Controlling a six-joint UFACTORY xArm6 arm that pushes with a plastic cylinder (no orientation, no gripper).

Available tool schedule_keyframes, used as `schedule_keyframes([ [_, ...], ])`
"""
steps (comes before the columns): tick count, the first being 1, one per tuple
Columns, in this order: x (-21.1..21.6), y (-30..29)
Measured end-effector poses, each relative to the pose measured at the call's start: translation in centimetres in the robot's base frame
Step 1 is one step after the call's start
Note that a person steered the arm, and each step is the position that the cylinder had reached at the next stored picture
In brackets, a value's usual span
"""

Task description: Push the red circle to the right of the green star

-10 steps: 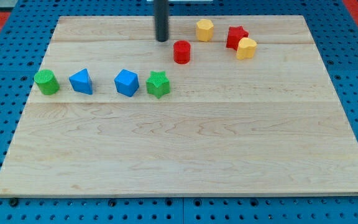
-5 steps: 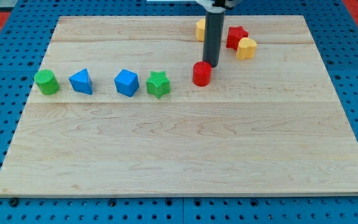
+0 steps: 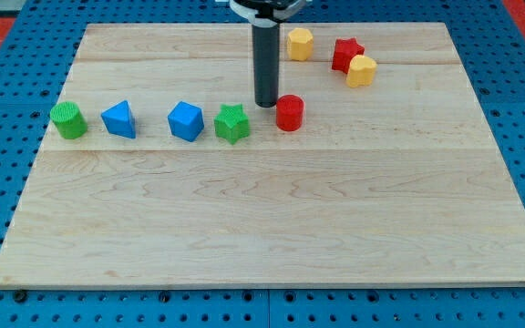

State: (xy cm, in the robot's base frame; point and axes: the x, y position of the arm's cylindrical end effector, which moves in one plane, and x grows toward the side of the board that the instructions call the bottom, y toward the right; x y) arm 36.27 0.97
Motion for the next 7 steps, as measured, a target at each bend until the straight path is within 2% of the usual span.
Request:
schedule_keyframes([
  [2,0.2,3.8],
  [3,-0.7,3.3],
  [4,-2.6,6.0],
  [5,0.8,10.0],
  [6,2.3,8.5],
  [7,1.7,6.7],
])
